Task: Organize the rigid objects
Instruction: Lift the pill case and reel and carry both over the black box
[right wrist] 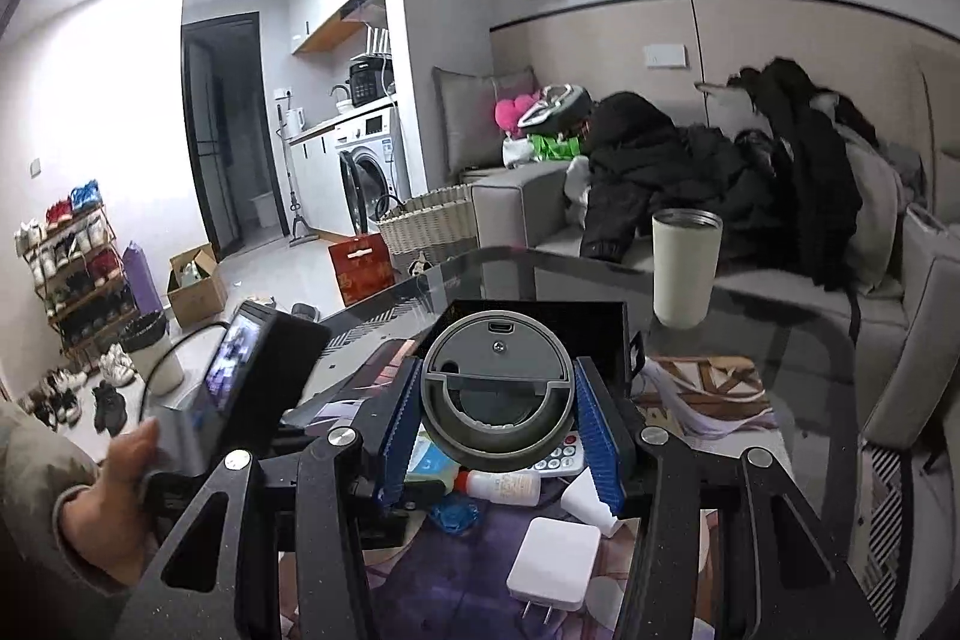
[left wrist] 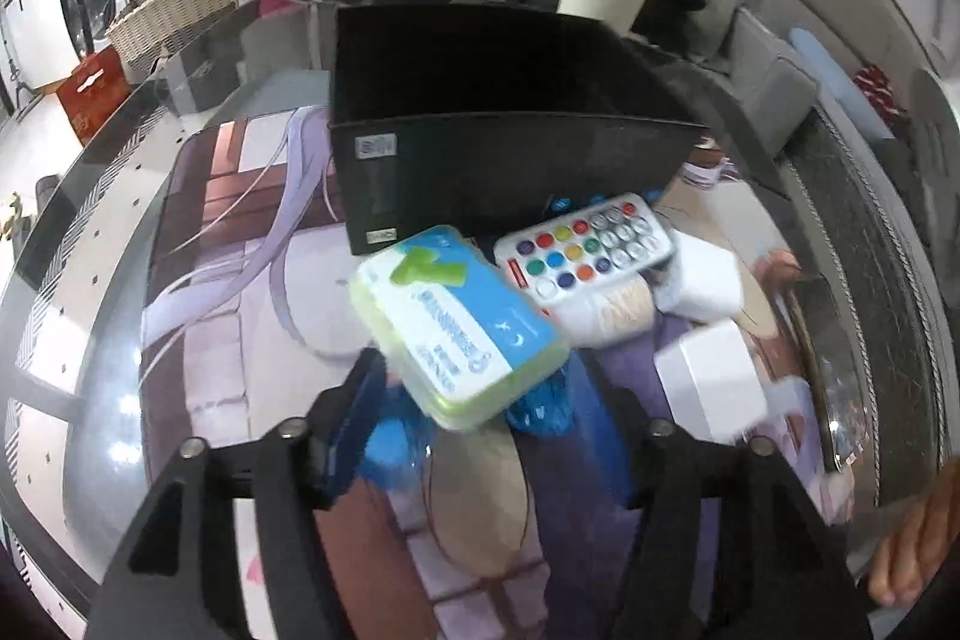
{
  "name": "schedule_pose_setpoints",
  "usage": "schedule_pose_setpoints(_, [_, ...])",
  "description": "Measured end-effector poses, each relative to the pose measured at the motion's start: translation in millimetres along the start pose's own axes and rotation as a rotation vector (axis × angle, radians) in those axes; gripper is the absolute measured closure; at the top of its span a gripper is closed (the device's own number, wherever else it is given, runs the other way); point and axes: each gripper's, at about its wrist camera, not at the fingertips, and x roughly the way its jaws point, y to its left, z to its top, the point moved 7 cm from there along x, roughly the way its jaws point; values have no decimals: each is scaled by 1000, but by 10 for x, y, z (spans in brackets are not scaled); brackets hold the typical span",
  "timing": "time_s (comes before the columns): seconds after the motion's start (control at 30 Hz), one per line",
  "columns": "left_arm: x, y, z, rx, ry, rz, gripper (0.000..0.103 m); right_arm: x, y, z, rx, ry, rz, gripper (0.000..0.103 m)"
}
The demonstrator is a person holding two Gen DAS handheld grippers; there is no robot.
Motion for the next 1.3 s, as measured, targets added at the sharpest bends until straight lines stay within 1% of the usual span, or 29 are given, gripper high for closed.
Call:
schedule_pose_setpoints(0.07, [80, -21, 29, 4, 15, 25, 31, 77, -49, -8, -1, 9, 5, 54])
schedule_pose_setpoints(0.13, [143, -33, 53, -25, 38, 14, 28, 148, -84, -43, -3, 20, 9, 54])
schedule_pose_setpoints(0.23, [154, -11, 110, -90, 51, -4, 27, 310, -143, -90, 25, 64, 31, 54])
schedule_pose_setpoints(0.3, [174, -6, 165, -114, 60, -16, 27, 401, -169, -110, 39, 84, 43, 54])
schedule_pose_setpoints(0.43, [285, -19, 217, -113, 75, -13, 28, 481, -177, -82, 34, 81, 58, 54])
schedule_pose_setpoints(0.47, [275, -20, 222, -110, 75, -11, 31, 493, -182, -76, 29, 74, 58, 54])
schedule_pose_setpoints(0.5, [271, -15, 226, -99, 74, 4, 40, 506, -187, -76, 26, 74, 58, 54])
schedule_pose_setpoints(0.57, [261, 0, 236, -95, 69, 5, 47, 537, -197, -93, 29, 84, 61, 54])
schedule_pose_setpoints(0.77, [176, 59, 192, -103, 69, -37, 49, 624, -237, -136, 47, 115, 62, 54])
schedule_pose_setpoints(0.83, [67, 67, 178, -92, 39, -34, 49, 620, -214, -130, 44, 113, 63, 54])
schedule_pose_setpoints(0.87, [-19, 52, 188, -70, 9, -26, 49, 604, -187, -118, 35, 106, 64, 54])
schedule_pose_setpoints(0.93, [-225, 39, 217, -37, -74, -13, 49, 573, -144, -101, 23, 93, 66, 54])
schedule_pose_setpoints(1.03, [-678, -18, 287, 34, -274, 18, 49, 470, -87, -40, 6, 55, 61, 54])
schedule_pose_setpoints(1.1, [-1076, -65, 307, 82, -448, 41, 49, 381, -64, 30, -7, 11, 50, 54])
schedule_pose_setpoints(1.13, [-1227, -86, 303, 97, -511, 43, 49, 301, -47, 83, -16, -27, 43, 54])
schedule_pose_setpoints(1.17, [-1432, -104, 288, 111, -598, 48, 49, 226, -27, 131, -22, -60, 39, 54])
schedule_pose_setpoints(1.23, [-1754, -118, 237, 136, -723, 53, 49, 73, 21, 224, -44, -127, 29, 54])
schedule_pose_setpoints(1.3, [-2007, -102, 171, 137, -810, 46, 49, -127, 108, 323, -92, -213, 12, 54])
